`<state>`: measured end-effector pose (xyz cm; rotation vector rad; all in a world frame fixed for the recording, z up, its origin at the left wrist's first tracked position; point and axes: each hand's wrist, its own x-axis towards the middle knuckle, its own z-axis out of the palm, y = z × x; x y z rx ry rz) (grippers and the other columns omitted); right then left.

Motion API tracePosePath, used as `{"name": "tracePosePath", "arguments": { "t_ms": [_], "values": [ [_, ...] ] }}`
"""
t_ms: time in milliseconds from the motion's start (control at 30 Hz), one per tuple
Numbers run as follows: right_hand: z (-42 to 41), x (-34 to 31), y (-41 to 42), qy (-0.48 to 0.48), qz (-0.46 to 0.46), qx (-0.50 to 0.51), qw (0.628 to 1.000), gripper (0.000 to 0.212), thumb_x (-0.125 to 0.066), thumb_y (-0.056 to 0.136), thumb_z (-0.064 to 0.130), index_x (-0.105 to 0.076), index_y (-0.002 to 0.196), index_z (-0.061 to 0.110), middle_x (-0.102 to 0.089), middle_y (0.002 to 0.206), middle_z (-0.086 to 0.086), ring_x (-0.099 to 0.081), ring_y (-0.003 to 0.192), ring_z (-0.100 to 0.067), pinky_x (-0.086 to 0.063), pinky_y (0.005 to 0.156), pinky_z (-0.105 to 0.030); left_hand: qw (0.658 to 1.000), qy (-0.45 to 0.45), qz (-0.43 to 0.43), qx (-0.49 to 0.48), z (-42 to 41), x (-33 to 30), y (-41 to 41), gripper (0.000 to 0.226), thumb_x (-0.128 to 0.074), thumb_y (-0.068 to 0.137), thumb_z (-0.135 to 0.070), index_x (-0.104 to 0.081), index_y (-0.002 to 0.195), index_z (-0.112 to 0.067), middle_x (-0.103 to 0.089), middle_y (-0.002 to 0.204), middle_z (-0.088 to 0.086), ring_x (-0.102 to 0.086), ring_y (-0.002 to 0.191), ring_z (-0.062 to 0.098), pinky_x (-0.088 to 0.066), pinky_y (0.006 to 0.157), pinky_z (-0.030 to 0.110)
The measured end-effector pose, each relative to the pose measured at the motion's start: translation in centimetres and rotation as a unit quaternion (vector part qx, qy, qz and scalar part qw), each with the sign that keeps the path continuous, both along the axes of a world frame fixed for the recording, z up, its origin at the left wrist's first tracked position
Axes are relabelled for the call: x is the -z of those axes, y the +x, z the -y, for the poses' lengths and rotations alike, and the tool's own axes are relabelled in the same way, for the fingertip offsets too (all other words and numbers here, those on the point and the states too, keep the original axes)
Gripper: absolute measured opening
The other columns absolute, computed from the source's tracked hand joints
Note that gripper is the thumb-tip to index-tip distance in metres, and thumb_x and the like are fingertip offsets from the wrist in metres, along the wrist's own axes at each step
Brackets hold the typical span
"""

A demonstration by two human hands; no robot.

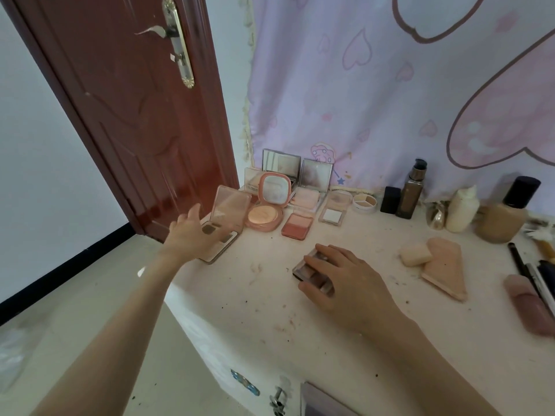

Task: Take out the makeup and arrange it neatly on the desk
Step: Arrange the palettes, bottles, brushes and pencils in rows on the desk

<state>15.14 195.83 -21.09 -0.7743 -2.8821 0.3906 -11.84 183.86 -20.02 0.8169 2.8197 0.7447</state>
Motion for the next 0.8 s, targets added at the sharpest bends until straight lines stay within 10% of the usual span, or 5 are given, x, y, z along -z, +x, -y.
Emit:
{"name": "tracePosePath", "arguments": {
  "t_ms": [800],
  "values": [
    [0.1, 0.0, 0.1, 0.007, -0.002, -0.001, 1.0, 0.058, -0.033, 0.089, 0.063, -0.026, 0.142, 0.042, -0.018, 0.154, 0.014, -0.016, 0.14, -0.012, -0.019, 0.113, -0.034, 0.997, 0.052, -0.059, -0.014, -0.3, 2.2, 0.9, 0.092, -0.063, 0.074, -0.06, -0.022, 0.145, -0.019, -0.035, 0.146, 0.007, -0.024, 0.135, 0.03, -0.019, 0.11, 0.044]
  ]
}}
